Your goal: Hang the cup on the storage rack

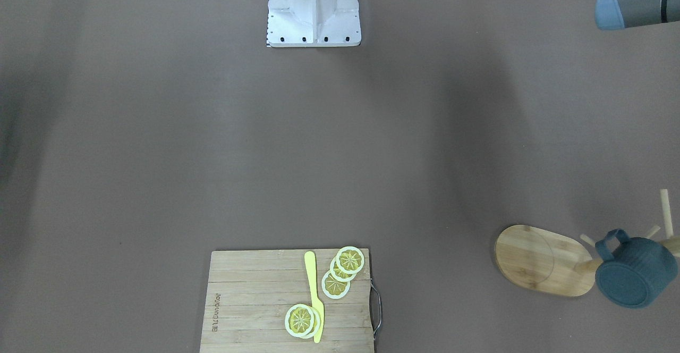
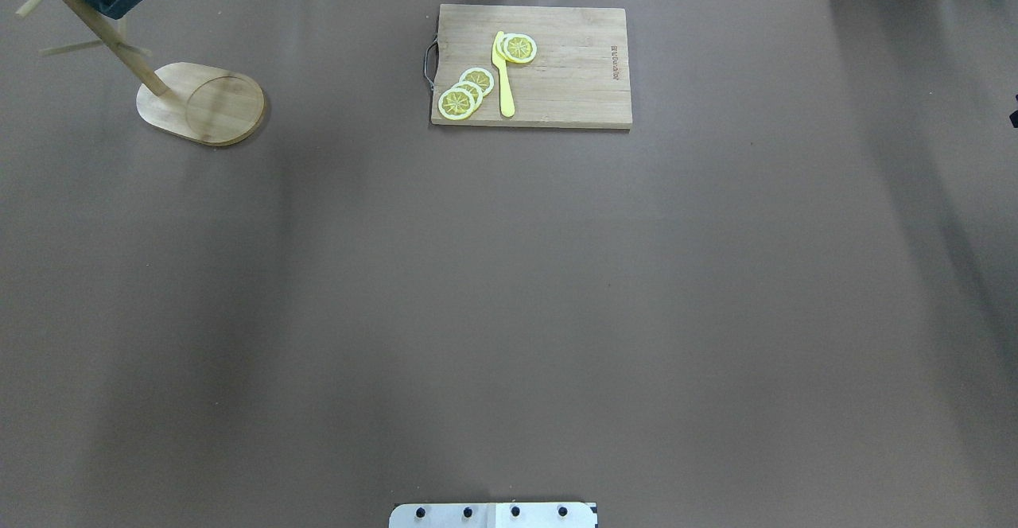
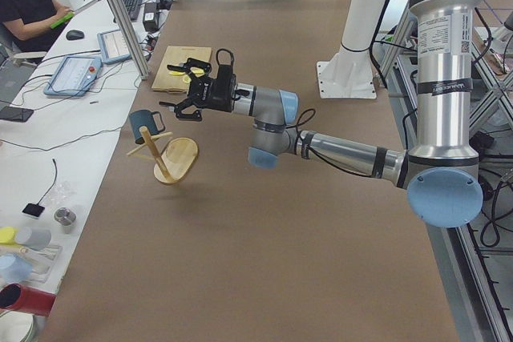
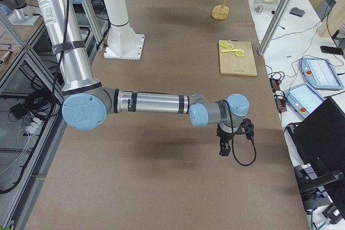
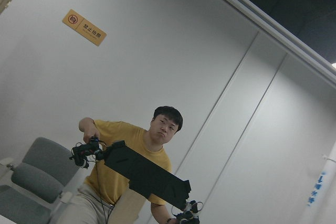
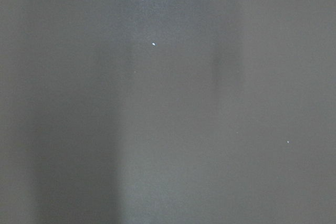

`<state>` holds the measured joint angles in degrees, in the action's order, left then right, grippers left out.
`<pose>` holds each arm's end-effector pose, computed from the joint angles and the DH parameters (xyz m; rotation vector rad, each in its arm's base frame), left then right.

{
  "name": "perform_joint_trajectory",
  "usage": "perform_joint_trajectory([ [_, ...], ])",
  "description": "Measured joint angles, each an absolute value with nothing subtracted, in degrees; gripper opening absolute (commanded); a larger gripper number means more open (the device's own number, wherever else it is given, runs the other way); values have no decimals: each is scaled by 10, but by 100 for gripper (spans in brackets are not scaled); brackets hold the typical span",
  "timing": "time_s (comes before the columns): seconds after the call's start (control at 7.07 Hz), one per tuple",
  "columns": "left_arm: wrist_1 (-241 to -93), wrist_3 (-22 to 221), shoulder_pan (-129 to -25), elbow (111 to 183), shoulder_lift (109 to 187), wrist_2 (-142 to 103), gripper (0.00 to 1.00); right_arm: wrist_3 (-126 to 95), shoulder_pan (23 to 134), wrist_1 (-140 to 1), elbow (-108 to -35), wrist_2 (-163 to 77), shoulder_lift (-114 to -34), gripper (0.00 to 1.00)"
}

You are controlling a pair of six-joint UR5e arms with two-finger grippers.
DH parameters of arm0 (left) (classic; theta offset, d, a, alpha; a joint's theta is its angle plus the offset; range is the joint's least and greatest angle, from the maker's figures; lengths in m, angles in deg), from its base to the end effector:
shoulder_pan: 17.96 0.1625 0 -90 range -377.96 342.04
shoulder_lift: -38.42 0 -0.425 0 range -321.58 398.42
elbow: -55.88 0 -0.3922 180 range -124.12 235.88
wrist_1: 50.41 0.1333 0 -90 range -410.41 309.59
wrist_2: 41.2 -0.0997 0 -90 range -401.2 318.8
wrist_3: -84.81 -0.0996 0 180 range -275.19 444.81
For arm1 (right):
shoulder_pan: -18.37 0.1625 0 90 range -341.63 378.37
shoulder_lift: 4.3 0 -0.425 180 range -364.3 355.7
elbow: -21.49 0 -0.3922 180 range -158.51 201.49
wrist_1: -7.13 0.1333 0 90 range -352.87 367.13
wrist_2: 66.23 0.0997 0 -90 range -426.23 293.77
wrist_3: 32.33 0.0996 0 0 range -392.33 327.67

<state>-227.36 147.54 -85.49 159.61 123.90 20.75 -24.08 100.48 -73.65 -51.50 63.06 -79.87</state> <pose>-0.0020 -0.4665 0.4148 1.5195 0.8758 -0.9301 -0.0136 -0.6096 0.6568 0.0141 -0.6938 -0.0337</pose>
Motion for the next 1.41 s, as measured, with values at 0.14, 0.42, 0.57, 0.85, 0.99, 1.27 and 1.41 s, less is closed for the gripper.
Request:
perform_joint_trajectory([
  [0.14, -2222, 1433, -882, 1597, 1239, 238, 98, -243, 1008, -737, -516, 632, -803, 100],
  [0.42, -2113, 1340, -988, 1595, 1240, 386, 98, -243, 1011, -731, -523, 639, -812, 100],
  [0.57, -2044, 1285, -1046, 1594, 1243, 471, 98, -241, 1012, -730, -532, 643, -818, 100],
  [0.85, -1906, 1169, -1128, 1589, 1244, 626, 98, -238, 1012, -729, -540, 651, -824, 100],
  [0.99, -1842, 1129, -1144, 1587, 1242, 688, 98, -237, 1012, -729, -541, 651, -824, 100],
  [1.27, -1712, 1054, -1151, 1580, 1244, 755, 98, -236, 1012, -731, -541, 650, -822, 100],
  [1.41, -1633, 1009, -1150, 1579, 1254, 776, 98, -235, 1015, -735, -546, 652, -818, 100],
])
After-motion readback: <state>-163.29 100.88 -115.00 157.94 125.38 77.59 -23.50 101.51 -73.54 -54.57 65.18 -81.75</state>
